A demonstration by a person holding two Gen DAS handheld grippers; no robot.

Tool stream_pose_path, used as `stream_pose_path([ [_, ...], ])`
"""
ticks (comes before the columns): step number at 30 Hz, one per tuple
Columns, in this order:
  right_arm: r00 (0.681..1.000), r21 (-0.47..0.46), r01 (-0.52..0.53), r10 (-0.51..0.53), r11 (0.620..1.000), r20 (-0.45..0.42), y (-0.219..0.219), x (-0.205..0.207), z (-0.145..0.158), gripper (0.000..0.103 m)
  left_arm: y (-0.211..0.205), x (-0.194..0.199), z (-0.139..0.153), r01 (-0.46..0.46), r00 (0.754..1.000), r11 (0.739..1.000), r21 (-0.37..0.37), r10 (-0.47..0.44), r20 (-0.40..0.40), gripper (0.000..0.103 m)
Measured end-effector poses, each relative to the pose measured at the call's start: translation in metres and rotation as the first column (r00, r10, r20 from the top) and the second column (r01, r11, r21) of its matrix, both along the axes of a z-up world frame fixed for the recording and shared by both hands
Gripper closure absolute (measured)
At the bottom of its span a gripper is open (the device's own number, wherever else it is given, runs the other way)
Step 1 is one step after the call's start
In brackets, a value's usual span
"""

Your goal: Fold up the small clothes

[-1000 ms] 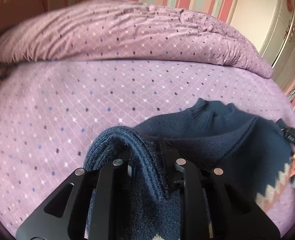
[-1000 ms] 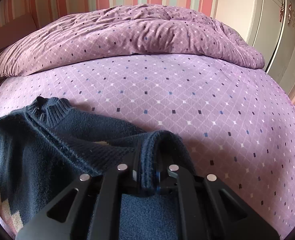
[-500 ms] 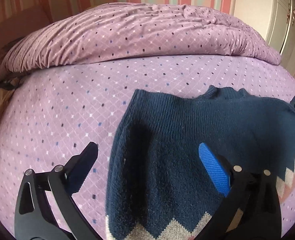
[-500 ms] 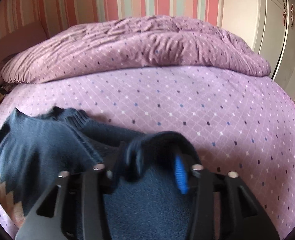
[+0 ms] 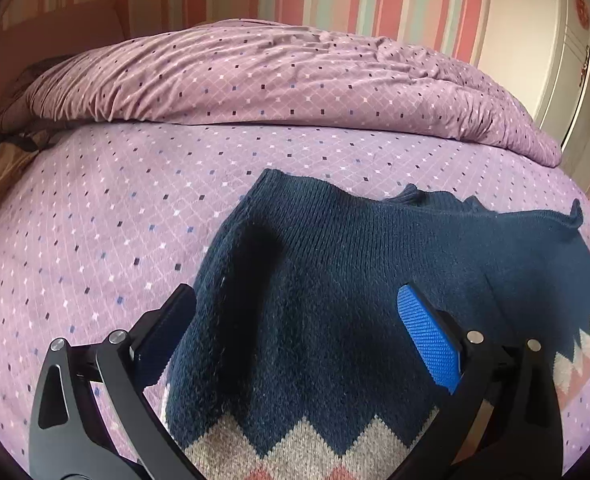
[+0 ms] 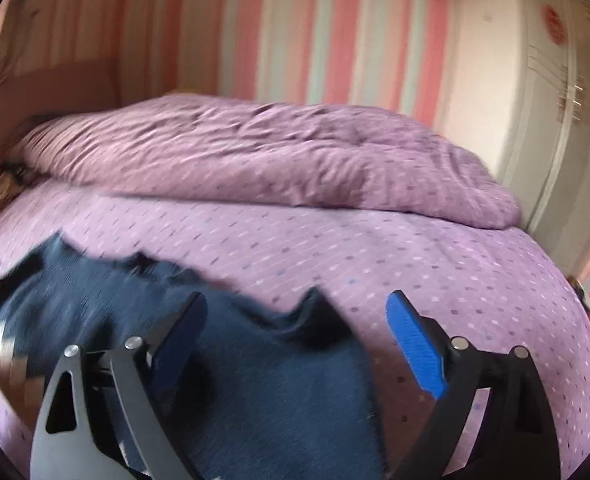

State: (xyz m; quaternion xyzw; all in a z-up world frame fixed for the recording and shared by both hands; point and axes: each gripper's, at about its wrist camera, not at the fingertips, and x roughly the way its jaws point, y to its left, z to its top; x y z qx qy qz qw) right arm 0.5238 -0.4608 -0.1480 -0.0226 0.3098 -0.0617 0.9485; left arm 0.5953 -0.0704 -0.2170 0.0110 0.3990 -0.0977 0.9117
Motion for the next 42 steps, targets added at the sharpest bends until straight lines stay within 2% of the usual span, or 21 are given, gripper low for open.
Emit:
stream_pose_path([
  [1,1.000,-0.002,-0.020,0.020,1.000,-0.023,0.006,0.004,-0.007,0.015,0.002,-0.002,0.001,-0.004,1.000,1.000,-0.007,0.004,-0.001,0.003],
  [2,0.999,0.004,-0.033,0.033,0.999,-0.038,0.008,0.006,-0.012,0.032,0.003,-0.004,0.001,-0.005,1.000,1.000,-0.011,0.005,-0.002,0.003],
  [4,0.993,0.066,-0.060,0.067,0.996,-0.097,0.009,0.017,-0.025,0.052,0.005,-0.007,0.002,-0.003,1.000,1.000,-0.019,0.002,-0.007,0.003],
  [5,0.990,0.098,-0.066,0.078,0.993,-0.116,0.008,0.022,-0.032,0.053,0.005,-0.009,0.003,-0.001,1.000,1.000,-0.021,0.001,-0.007,0.003],
  [10,0.984,0.144,-0.031,0.055,0.989,-0.169,-0.003,0.047,-0.055,0.061,0.002,-0.016,0.001,0.014,1.000,1.000,0.006,-0.014,0.000,0.003],
  [12,0.976,0.166,0.024,0.012,0.986,-0.216,-0.014,0.063,-0.068,0.060,0.000,-0.017,0.000,0.019,1.000,1.000,0.004,-0.019,-0.001,0.003],
  [13,0.971,0.176,0.046,-0.003,0.983,-0.241,-0.019,0.069,-0.074,0.052,0.000,-0.018,0.000,0.018,1.000,1.000,0.004,-0.018,-0.002,0.003],
  [17,0.940,0.208,0.107,-0.031,0.972,-0.340,-0.034,0.087,-0.108,0.051,-0.001,-0.019,-0.001,0.018,1.000,1.000,0.019,-0.018,-0.001,0.003],
  [21,0.938,0.211,0.112,-0.034,0.971,-0.345,-0.034,0.087,-0.117,0.048,-0.001,-0.021,-0.001,0.013,1.000,0.999,0.035,-0.013,-0.004,0.003],
  [22,0.940,0.210,0.105,-0.027,0.972,-0.341,-0.033,0.086,-0.114,0.044,0.000,-0.021,0.000,0.012,1.000,0.999,0.035,-0.012,-0.005,0.003],
  [25,0.963,0.191,0.084,-0.030,0.978,-0.268,-0.026,0.066,-0.091,0.034,0.001,-0.024,0.005,0.009,1.000,0.999,0.036,-0.009,0.000,0.003],
  [28,0.982,0.156,0.063,-0.034,0.986,-0.183,-0.019,0.037,-0.063,0.034,0.000,-0.029,0.011,0.015,1.000,0.999,0.038,-0.015,0.013,0.003],
  [30,0.993,0.075,0.060,-0.051,0.995,-0.111,-0.006,0.007,-0.043,0.033,-0.002,-0.032,0.014,0.019,1.000,0.999,0.039,-0.020,0.020,0.003],
  [31,0.995,0.053,0.065,-0.060,0.997,-0.084,-0.003,-0.002,-0.036,0.029,-0.003,-0.035,0.016,0.020,1.000,0.999,0.038,-0.020,0.023,0.003],
  [32,0.997,0.020,0.076,-0.075,0.997,-0.036,0.004,-0.020,-0.026,0.016,-0.005,-0.037,0.017,0.022,0.999,0.999,0.033,-0.022,0.026,0.003],
  [33,0.995,-0.005,0.096,-0.096,0.995,0.008,0.010,-0.036,-0.019,0.011,-0.006,-0.040,0.019,0.023,0.999,0.999,0.030,-0.024,0.028,0.003],
  [34,0.989,-0.027,0.133,-0.131,0.991,0.072,0.018,-0.057,-0.011,0.008,-0.008,-0.043,0.021,0.022,0.999,0.999,0.033,-0.023,0.033,0.003],
  [35,0.986,-0.032,0.134,-0.130,0.990,0.100,0.024,-0.073,-0.007,0.008,-0.010,-0.046,0.022,0.020,0.999,0.999,0.039,-0.021,0.037,0.003],
  [39,0.982,-0.072,0.166,-0.159,0.983,0.104,0.042,-0.113,-0.007,0.008,-0.020,-0.063,0.027,0.013,0.999,0.997,0.078,-0.017,0.052,0.003],
  [42,0.978,-0.034,0.200,-0.197,0.979,0.072,0.042,-0.133,-0.015,0.008,-0.024,-0.076,0.027,0.013,0.999,0.996,0.090,-0.018,0.050,0.003],
])
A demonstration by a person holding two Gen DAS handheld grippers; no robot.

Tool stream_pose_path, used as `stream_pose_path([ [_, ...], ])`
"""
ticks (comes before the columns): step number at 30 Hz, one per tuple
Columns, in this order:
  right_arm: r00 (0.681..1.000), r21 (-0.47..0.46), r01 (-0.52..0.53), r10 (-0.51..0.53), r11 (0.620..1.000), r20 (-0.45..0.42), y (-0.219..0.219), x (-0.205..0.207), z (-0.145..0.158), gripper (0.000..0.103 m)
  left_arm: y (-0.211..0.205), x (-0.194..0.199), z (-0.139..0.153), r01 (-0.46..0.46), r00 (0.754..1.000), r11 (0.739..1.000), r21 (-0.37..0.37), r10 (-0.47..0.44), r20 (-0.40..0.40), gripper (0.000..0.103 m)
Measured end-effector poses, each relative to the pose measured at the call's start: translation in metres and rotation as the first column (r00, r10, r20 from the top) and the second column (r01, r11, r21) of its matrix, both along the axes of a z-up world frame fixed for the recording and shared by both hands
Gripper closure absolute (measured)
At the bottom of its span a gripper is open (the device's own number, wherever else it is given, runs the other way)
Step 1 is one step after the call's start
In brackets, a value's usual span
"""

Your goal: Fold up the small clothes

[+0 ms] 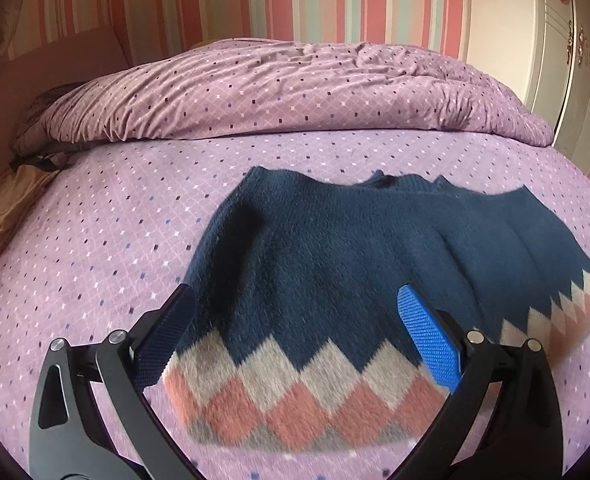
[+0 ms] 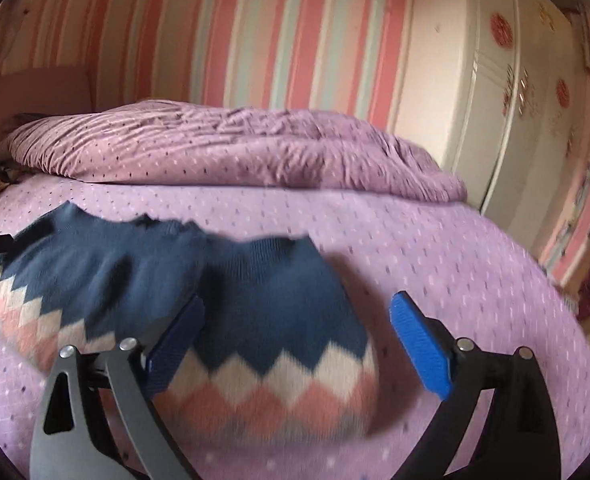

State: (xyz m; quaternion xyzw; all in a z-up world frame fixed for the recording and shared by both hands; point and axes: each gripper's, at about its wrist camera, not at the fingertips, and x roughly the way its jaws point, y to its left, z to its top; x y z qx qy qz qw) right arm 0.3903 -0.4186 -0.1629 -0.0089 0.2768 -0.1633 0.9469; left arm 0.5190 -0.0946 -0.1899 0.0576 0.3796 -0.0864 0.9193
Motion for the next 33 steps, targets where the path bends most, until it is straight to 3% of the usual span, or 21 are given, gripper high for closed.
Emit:
stream_pose_path([
  [8,0.998,0.106,0.055,-0.051,0.993,-0.046,-0.010,-0.035,-0.027,0.008,-0.019,-0.038,-0.010,0.016,0.999,1.000,-0.022,-0.017,-0.037,0.003],
  [15,0.994,0.169,0.102,-0.092,0.980,-0.065,-0.026,-0.037,-0.046,0.008,-0.050,-0.049,-0.022,0.031,0.998,0.999,-0.041,-0.033,-0.055,0.003],
  [25,0.979,0.251,0.190,-0.163,0.949,-0.123,-0.049,-0.023,-0.076,0.008,-0.100,-0.041,-0.047,0.054,0.994,0.996,-0.067,-0.060,-0.089,0.003],
  [33,0.967,0.374,0.238,-0.181,0.896,-0.181,-0.063,-0.009,-0.104,0.008,-0.119,-0.026,-0.071,0.059,0.991,0.997,-0.050,-0.065,-0.118,0.003],
])
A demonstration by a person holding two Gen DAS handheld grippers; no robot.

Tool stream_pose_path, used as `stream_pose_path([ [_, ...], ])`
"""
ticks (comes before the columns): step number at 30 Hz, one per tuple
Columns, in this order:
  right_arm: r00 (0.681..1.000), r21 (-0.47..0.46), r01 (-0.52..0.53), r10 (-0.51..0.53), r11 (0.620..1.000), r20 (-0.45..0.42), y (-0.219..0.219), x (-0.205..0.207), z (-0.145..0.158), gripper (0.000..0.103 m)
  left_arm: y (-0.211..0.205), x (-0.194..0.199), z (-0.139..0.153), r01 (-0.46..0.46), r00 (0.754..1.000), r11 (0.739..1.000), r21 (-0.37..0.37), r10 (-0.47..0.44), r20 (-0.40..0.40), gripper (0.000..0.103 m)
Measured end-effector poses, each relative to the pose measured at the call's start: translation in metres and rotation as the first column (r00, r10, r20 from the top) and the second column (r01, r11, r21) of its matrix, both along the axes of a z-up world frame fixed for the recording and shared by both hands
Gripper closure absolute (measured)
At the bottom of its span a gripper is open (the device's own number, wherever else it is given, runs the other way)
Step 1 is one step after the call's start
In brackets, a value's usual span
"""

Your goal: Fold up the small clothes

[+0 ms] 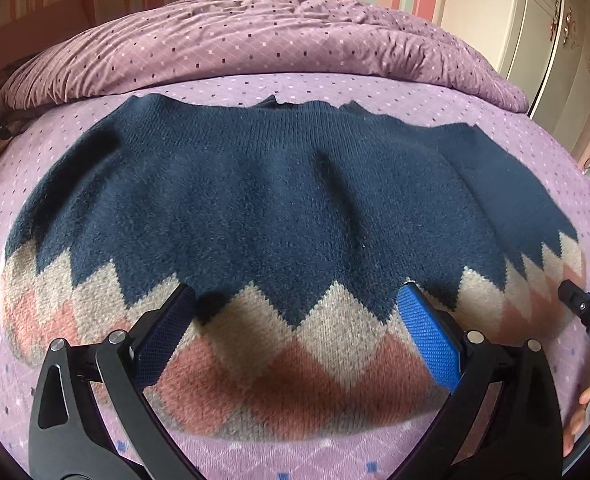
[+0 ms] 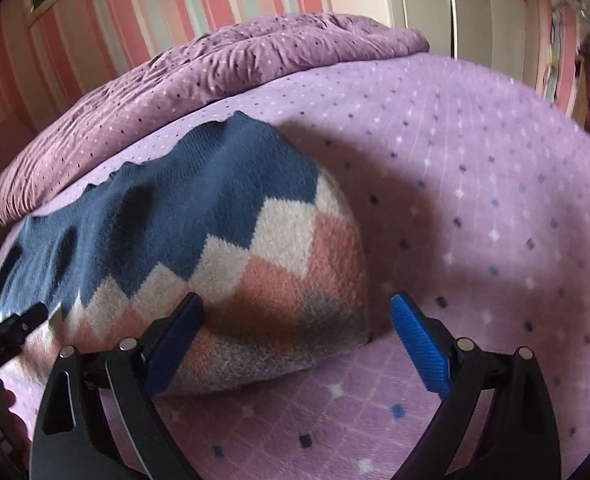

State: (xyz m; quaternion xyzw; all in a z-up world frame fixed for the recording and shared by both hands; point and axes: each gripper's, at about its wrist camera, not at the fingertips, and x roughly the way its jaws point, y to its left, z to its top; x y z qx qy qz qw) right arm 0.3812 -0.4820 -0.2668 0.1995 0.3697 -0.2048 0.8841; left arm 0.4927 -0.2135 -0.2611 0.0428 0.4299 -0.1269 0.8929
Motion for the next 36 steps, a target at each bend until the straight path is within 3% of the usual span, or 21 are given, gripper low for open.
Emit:
stream_pose_path([
  [6,0.999,0.134,0.033,-0.037,0.991,0.030,-0.004,0.005,-0.018,0.008,-0.005,0.003,-0.002,0.012,1.000,1.000,0.015,-0.012,0.008,0.003],
  [29,0.998,0.131,0.061,-0.064,0.989,0.024,-0.007,0.036,-0.025,0.008,-0.006,0.003,-0.006,0.027,1.000,0.999,0.031,-0.028,0.008,0.003],
  [30,0.997,0.130,0.062,-0.066,0.990,0.029,-0.007,0.037,-0.025,0.010,-0.005,0.002,-0.006,0.029,1.000,0.999,0.031,-0.030,0.008,0.003],
  [35,0.999,0.059,0.010,-0.013,0.998,0.042,0.008,0.042,-0.015,0.050,-0.003,0.000,-0.007,0.034,0.999,0.999,0.032,-0.034,0.008,0.003],
  [36,0.999,0.043,0.003,-0.005,0.999,0.039,0.010,0.042,-0.013,0.052,-0.003,-0.001,-0.007,0.033,0.999,0.999,0.033,-0.034,0.008,0.003],
])
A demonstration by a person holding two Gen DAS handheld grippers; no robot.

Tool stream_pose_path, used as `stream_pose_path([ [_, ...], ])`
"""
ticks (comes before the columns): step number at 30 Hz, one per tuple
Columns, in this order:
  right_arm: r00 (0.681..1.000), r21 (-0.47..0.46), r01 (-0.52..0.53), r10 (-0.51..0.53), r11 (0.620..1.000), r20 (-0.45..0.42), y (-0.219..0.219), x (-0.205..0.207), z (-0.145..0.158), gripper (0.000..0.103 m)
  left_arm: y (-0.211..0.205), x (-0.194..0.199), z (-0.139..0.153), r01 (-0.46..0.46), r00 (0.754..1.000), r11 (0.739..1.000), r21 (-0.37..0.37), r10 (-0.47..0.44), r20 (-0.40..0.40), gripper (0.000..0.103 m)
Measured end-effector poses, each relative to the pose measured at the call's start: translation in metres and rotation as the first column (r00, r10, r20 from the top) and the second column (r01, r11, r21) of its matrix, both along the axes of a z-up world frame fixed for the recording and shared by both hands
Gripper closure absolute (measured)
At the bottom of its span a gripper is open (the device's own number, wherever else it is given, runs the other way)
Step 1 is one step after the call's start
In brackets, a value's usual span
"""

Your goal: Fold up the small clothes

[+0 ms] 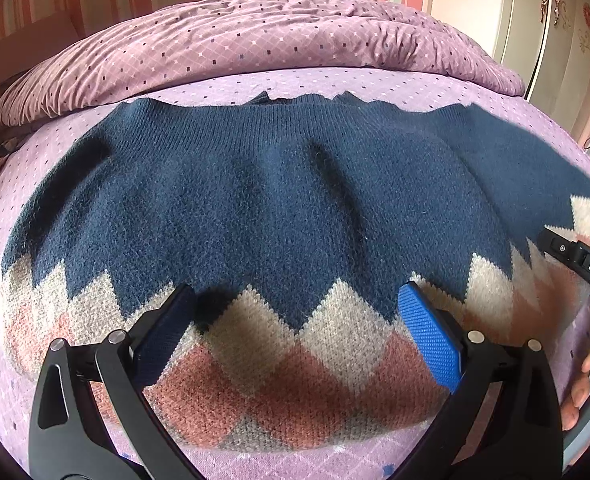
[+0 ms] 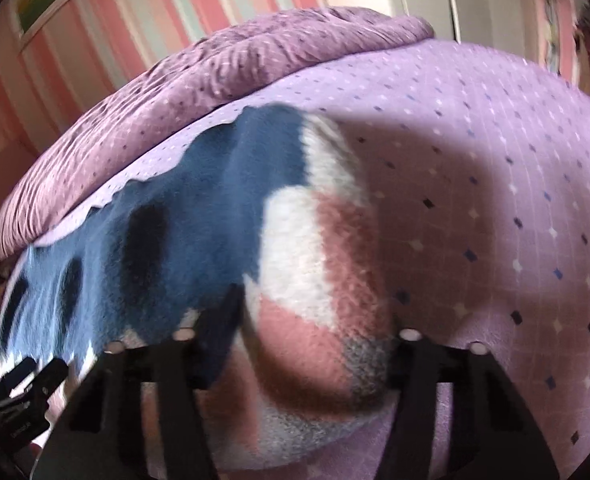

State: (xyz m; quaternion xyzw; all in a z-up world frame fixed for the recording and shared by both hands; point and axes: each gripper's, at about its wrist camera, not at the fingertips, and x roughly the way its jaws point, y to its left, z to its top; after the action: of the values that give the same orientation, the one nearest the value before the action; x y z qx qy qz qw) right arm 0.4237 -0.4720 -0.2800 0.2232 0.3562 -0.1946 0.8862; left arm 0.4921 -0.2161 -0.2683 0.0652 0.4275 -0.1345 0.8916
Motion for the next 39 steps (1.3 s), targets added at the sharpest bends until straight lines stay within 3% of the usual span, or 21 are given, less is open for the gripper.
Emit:
stream_pose_path([
  [11,0.999,-0.037,-0.035,0.036,0.999,0.030,0.009,-0.002,0.014,0.064,0.026,-0.007,0.001,-0.024,1.000,1.000,0.010,0.024,-0.019,0.003],
  [15,0.994,-0.052,-0.075,0.079,0.996,0.075,0.018,-0.005,0.042,0.065,0.032,-0.003,-0.008,-0.010,0.998,1.000,0.019,0.011,-0.067,0.003],
  [19,0.981,-0.091,-0.142,0.152,0.986,0.122,0.042,0.000,0.078,0.066,0.030,-0.005,-0.012,-0.001,0.999,0.999,0.035,0.003,-0.049,0.003],
  [28,0.904,-0.149,-0.372,0.394,0.916,0.168,0.129,0.041,0.144,0.066,0.036,-0.007,-0.012,0.004,0.999,1.000,-0.013,-0.004,-0.036,0.003],
  [36,0.826,-0.188,-0.523,0.549,0.831,0.128,0.198,0.067,0.155,0.066,0.051,-0.009,-0.008,0.013,0.999,0.995,-0.096,-0.017,-0.039,0.003],
  [39,0.797,-0.197,-0.569,0.594,0.798,0.105,0.221,0.075,0.156,0.066,0.061,-0.016,-0.003,0.021,0.999,0.994,-0.112,-0.025,-0.030,0.009],
])
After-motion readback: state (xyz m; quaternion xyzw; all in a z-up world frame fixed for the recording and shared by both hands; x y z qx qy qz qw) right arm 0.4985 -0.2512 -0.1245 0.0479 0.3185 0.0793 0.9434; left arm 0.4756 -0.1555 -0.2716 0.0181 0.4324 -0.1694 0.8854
